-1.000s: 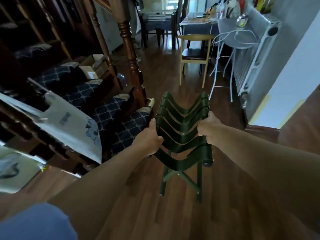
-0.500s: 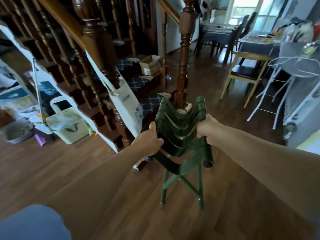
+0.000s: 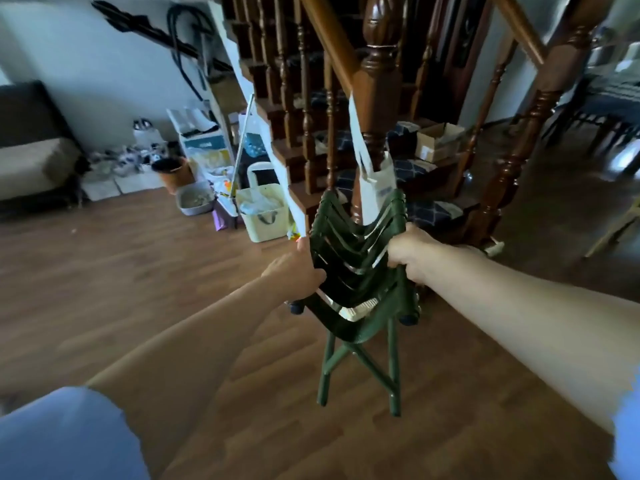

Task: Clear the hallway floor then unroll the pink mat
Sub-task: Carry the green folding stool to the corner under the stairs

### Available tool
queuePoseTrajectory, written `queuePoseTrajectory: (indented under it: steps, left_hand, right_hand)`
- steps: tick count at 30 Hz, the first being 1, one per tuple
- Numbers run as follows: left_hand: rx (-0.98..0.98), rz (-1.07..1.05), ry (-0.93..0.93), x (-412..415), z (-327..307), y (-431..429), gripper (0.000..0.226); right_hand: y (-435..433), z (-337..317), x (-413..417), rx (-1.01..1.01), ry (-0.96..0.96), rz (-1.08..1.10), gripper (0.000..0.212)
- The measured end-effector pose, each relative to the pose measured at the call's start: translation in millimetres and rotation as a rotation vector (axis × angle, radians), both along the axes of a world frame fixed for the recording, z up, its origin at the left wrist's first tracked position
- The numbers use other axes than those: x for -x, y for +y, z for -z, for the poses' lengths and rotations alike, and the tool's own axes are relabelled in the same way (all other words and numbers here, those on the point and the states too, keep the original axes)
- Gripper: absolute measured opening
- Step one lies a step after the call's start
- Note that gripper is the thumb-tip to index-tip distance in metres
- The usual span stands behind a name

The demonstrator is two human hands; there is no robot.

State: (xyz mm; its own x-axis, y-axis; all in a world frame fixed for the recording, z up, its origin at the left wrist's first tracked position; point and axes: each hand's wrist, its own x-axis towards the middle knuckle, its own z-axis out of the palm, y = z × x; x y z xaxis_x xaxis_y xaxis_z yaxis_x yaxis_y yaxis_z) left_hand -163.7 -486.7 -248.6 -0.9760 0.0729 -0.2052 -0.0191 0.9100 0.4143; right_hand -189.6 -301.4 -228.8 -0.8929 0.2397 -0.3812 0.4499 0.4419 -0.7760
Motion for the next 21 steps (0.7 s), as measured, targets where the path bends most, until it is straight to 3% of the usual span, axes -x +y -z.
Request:
queuePoseTrajectory:
  steps: [5, 10, 21]
  left_hand:
    - [0.023, -0.190, -0.017, -6, 5, -70, 0.058]
    - [0.021, -0.323, -0.028, -6, 14, -134, 0.051]
    - [0.018, -0.459, -0.058, 55, 23, -260, 0.045]
  right_hand:
    - [-75, 4, 22, -0.042, -0.010, -0.162, 0.077]
    - [-149, 16, 43, -0.030, 0.010, -0.255, 0.072]
    - [-288, 24, 122, -0.020, -0.069, -0.390, 0.070]
